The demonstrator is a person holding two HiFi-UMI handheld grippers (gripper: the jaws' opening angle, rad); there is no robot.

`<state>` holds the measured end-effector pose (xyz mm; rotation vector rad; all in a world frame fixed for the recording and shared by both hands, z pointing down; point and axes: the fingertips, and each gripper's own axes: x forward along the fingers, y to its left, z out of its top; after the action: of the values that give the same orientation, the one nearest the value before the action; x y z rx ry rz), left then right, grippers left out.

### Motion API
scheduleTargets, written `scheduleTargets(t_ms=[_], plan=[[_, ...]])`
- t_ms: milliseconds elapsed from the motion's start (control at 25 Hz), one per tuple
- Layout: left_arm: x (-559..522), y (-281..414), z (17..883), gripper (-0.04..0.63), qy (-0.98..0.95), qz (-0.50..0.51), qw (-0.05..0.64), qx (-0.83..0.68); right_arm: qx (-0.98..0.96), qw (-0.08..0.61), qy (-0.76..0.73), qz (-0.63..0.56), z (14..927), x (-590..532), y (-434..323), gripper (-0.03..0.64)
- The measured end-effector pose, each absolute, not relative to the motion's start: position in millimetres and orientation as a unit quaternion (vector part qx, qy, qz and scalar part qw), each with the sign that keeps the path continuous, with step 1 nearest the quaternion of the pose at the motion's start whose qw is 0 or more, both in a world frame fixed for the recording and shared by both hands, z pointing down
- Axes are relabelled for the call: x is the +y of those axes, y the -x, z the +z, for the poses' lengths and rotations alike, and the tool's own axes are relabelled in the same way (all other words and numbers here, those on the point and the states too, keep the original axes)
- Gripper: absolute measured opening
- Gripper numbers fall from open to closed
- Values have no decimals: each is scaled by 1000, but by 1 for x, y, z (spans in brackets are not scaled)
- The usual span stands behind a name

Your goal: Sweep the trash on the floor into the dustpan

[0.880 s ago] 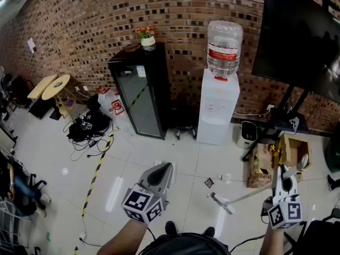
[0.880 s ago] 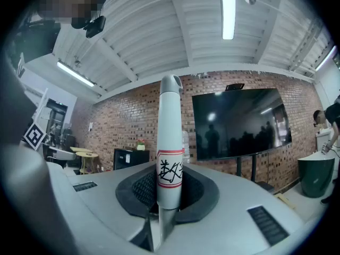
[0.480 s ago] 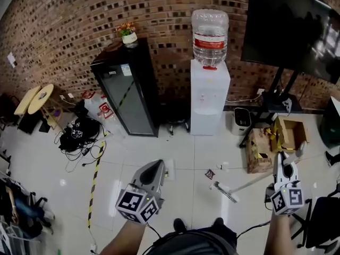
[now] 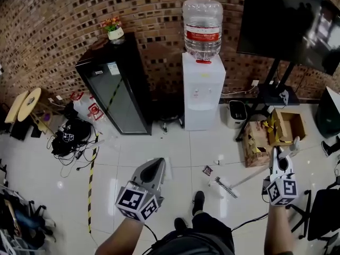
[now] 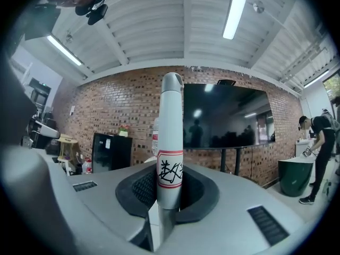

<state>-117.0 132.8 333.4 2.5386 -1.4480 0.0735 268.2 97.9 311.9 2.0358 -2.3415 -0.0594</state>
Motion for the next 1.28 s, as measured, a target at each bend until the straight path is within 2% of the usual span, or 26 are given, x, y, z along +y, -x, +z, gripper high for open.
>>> scheduleTargets(t_ms=[240, 600, 880, 1120, 1280], plan=[[49, 92, 349, 17, -872, 23, 122, -473, -750, 22, -661, -4, 364, 20, -294, 49], [-85, 50, 409, 17, -862, 96, 115, -484, -764, 32, -644, 27, 478, -100, -348, 43], [-141, 24, 457, 17, -866, 121, 127, -469, -755, 43, -652, 62, 566, -154, -364, 43], [-173, 37, 460, 17, -868, 113, 139, -462, -746, 47, -661, 65, 576, -188, -350, 43], [-188, 62, 446, 17, -876, 109, 129, -452, -750, 66, -655, 69, 580, -204, -311, 43]])
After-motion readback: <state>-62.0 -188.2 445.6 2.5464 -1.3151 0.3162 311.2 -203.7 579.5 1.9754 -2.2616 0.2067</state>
